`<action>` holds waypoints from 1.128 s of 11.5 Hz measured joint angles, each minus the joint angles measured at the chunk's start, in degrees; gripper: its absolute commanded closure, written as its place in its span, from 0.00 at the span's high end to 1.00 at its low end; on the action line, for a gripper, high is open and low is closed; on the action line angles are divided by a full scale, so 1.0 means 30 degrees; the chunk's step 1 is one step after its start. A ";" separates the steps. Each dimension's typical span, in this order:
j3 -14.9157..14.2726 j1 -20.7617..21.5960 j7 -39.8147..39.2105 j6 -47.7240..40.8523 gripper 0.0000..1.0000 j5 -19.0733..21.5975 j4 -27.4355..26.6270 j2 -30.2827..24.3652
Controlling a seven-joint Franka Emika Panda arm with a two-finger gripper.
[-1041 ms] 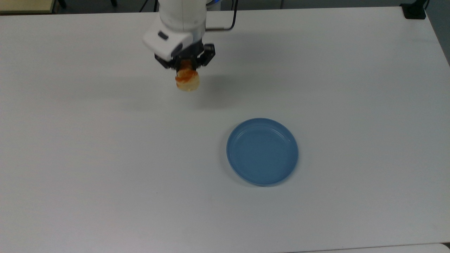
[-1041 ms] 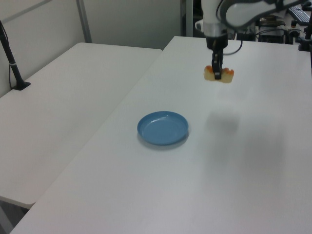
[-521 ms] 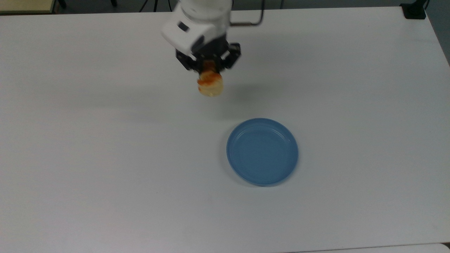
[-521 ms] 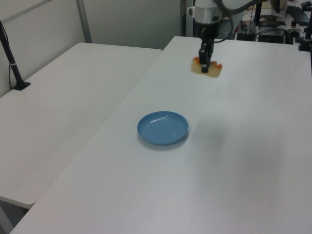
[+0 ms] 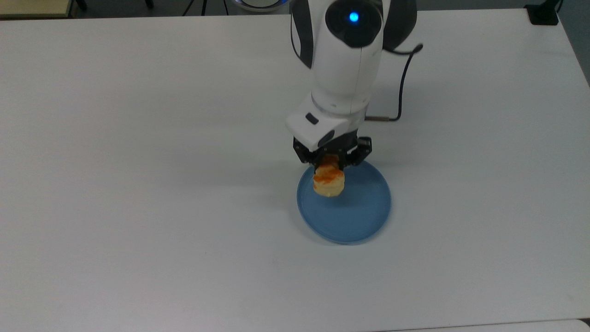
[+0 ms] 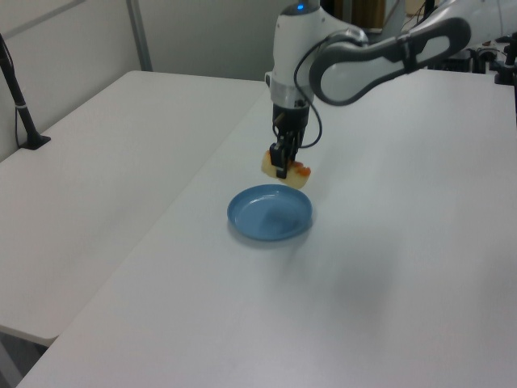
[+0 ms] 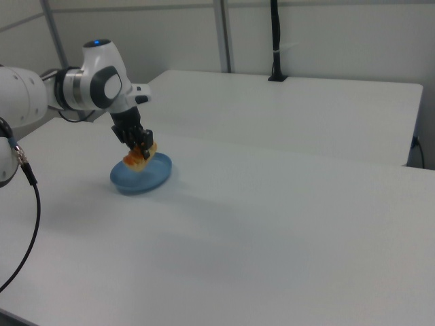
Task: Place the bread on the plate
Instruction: 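Carry the bread roll over the blue plate and lower it, then open the gripper to release the bread onto the plate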
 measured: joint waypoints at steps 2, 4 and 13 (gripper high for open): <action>-0.0012 0.0022 0.0320 0.1024 0.72 -0.0001 0.0010 0.1144; -0.0014 0.0320 0.0322 0.1930 1.00 -0.0077 0.0015 0.2177; -0.0448 -0.0667 -0.0418 -0.5251 1.00 -0.0334 0.0705 -0.2752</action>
